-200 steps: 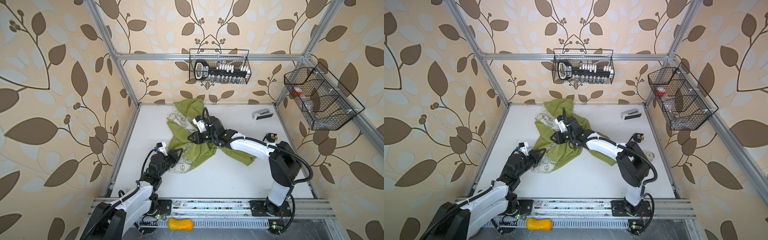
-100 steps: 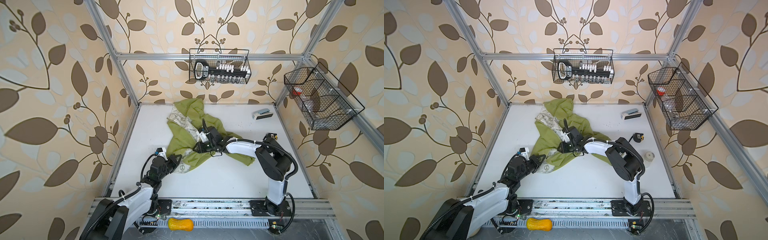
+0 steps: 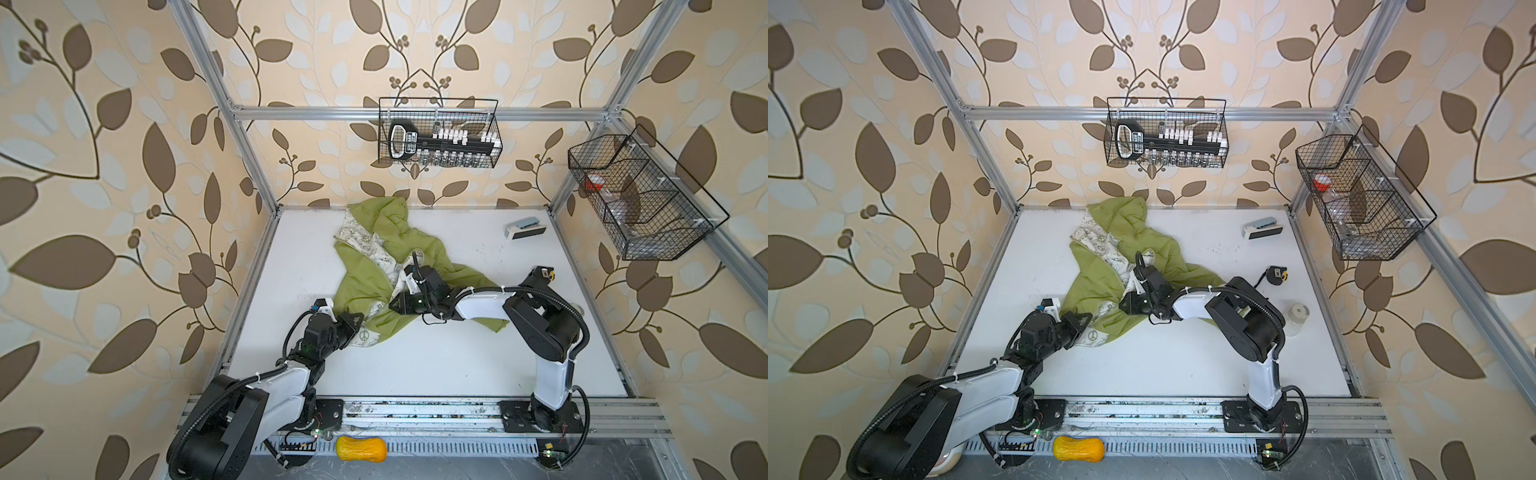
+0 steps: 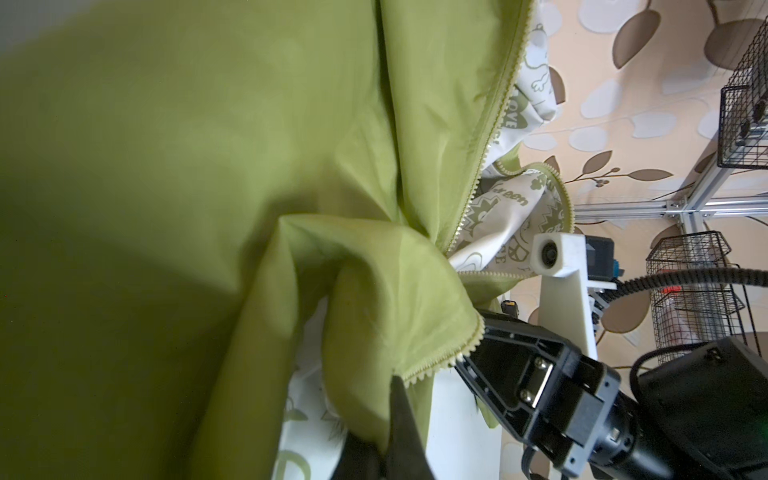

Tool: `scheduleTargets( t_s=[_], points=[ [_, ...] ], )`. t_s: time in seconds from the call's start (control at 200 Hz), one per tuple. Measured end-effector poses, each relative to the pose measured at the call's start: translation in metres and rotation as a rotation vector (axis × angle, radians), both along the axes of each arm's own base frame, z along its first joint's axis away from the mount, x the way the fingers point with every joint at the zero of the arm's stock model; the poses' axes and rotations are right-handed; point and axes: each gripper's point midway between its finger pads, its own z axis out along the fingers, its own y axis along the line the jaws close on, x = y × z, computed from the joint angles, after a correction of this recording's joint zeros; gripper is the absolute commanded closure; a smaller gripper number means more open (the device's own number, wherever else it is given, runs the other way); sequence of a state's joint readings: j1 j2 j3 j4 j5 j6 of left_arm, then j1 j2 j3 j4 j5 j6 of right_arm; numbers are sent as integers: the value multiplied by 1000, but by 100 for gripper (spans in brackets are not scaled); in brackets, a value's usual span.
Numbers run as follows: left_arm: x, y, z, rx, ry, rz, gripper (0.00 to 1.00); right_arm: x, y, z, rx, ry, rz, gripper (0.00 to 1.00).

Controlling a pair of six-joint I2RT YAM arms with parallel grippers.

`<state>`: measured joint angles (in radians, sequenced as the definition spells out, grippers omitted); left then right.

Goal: Zip up the jacket

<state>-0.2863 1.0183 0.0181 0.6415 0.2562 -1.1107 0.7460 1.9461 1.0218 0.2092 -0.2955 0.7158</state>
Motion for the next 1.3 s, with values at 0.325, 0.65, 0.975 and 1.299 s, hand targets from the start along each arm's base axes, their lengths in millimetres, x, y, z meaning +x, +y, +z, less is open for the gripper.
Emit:
scheduleTargets(
  t_s=[0.325, 0.65, 0.975, 1.299],
  points=[
    [-11, 9, 14, -34, -5, 47, 100, -14, 13, 1, 3, 0, 28, 63],
    [-22, 12, -14, -12, 121, 62, 100, -20, 17, 3, -10, -15, 40, 59],
    [-25, 14, -19, 0, 142, 67, 100, 31, 10, 50, -128, -144, -32, 33],
    [-25, 16, -22, 11, 153, 74, 100, 109, 13, 89, -267, -306, -128, 2]
  ],
)
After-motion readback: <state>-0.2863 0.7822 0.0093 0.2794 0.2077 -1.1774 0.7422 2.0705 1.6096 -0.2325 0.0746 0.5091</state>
